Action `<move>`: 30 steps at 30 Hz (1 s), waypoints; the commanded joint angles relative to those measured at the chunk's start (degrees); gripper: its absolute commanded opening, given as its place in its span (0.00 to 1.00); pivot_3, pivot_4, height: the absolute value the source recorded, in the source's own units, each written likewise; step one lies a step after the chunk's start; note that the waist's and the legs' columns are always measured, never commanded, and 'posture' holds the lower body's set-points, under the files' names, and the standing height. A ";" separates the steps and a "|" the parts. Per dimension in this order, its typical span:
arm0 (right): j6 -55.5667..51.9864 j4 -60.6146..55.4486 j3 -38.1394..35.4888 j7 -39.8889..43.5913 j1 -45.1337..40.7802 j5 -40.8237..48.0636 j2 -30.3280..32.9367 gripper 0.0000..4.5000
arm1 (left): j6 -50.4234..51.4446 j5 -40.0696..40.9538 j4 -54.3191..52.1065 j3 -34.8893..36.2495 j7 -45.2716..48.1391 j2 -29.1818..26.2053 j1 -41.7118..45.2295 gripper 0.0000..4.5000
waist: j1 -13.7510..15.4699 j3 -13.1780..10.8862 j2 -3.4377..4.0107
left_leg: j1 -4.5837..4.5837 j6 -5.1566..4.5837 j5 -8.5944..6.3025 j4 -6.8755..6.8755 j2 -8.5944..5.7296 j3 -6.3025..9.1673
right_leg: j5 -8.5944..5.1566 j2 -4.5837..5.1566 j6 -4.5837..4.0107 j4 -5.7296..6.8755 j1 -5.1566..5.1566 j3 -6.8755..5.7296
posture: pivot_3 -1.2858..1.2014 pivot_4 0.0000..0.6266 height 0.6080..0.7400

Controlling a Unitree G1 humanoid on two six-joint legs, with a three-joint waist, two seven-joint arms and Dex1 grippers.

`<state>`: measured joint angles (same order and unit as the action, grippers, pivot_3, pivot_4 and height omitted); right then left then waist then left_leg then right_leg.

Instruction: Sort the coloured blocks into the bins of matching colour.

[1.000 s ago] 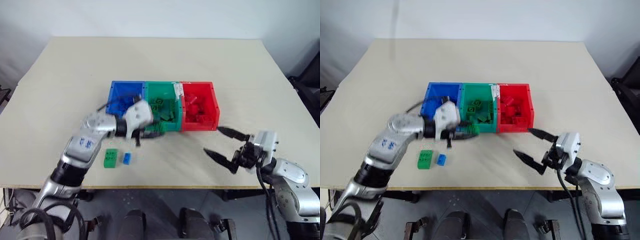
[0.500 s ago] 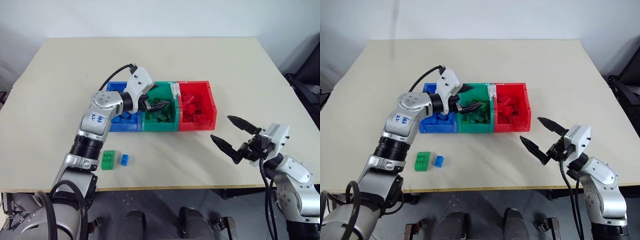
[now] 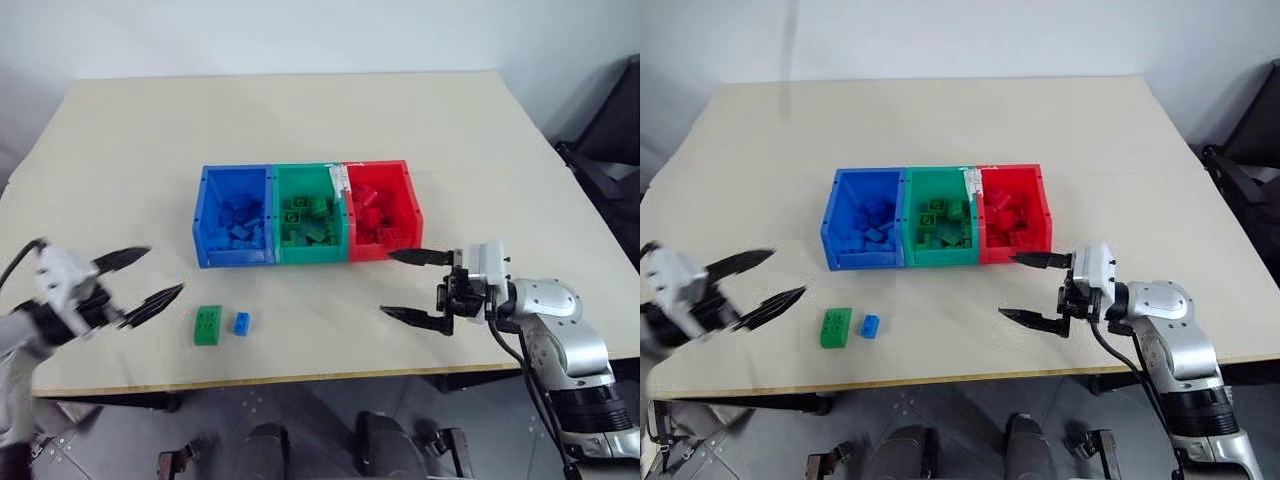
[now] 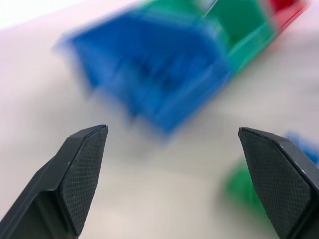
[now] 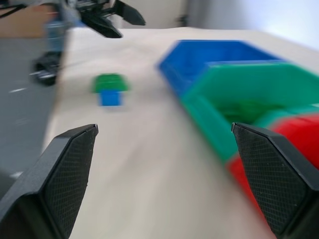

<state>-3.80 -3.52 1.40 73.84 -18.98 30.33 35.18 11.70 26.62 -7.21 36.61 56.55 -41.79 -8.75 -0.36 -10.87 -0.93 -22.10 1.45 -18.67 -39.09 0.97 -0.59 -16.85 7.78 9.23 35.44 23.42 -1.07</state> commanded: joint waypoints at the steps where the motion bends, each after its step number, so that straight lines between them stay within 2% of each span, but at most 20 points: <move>1: 1.39 1.39 1.09 3.22 -1.68 -0.67 0.02 1.00 | -1.61 1.39 -2.37 3.35 -0.17 0.02 -2.81 0.99 | 0.77 0.01 -0.02 | 0.00 0.00 0.00 -0.01 0.00 0.03 | 0.00 0.00 0.00 0.00 -0.01 -0.02 | 0.52 0.24 1.00; 5: 1.86 3.10 0.96 5.18 -1.76 -1.25 0.88 1.00 | 0.71 3.15 -9.10 -1.63 1.72 -0.67 -4.65 0.99 | 1.42 0.02 -0.03 | 0.00 0.03 0.00 -0.02 -0.01 0.07 | 0.02 0.00 -0.03 0.00 -0.03 -0.08 | 0.52 0.24 1.00; 10: 1.80 3.12 -0.94 4.77 0.30 -1.80 2.66 1.00 | 3.87 1.00 -15.23 -14.67 4.14 -4.50 -0.38 0.99 | 1.47 0.02 -0.03 | 0.00 0.07 -0.01 -0.02 0.00 0.04 | 0.02 -0.03 -0.04 0.02 -0.02 -0.05 | 0.52 0.24 1.00; 16: 0.55 -0.41 -2.62 2.85 3.36 -1.38 3.88 1.00 | 2.34 -10.15 -9.33 -30.87 4.70 -8.55 11.50 0.99 | 0.99 0.01 -0.01 | 0.02 0.09 0.01 0.00 0.02 0.01 | 0.02 -0.13 -0.04 0.03 0.00 -0.04 | 0.52 0.24 1.00; 22: -0.50 -4.33 -4.81 0.28 6.87 -1.35 5.10 1.00 | 2.67 -13.43 -5.80 -37.15 7.10 -9.80 17.65 0.99 | 0.24 0.01 -0.01 | -0.01 0.08 0.00 0.03 0.02 -0.04 | 0.02 -0.13 -0.04 0.01 0.05 -0.01 | 0.52 0.24 1.00; 25: -0.64 -5.03 -5.99 -1.06 8.06 -1.41 5.75 1.00 | 1.02 -15.58 -3.17 -39.48 8.19 -10.20 19.30 0.86 | 0.31 0.01 0.00 | -0.01 0.07 -0.01 0.03 0.02 -0.05 | 0.02 -0.12 -0.04 0.00 0.05 0.00 | 0.52 0.24 1.00; 30: -0.38 -6.45 -6.85 -1.98 9.97 -1.54 6.29 1.00 | 0.16 -17.49 1.08 -41.80 9.67 -10.31 22.42 0.49 | 0.45 0.01 0.00 | 0.00 0.07 -0.01 0.02 0.02 -0.05 | 0.02 -0.12 -0.04 0.02 0.04 0.00 | 0.52 0.24 1.00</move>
<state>-4.39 -7.41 -3.70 72.46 -9.33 28.15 40.69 12.35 10.66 -7.18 -4.66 65.77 -50.95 13.28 0.10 -10.87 -0.93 -22.10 1.52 -18.68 -39.08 0.98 -0.64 -16.83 7.66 9.19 35.47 23.46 -1.06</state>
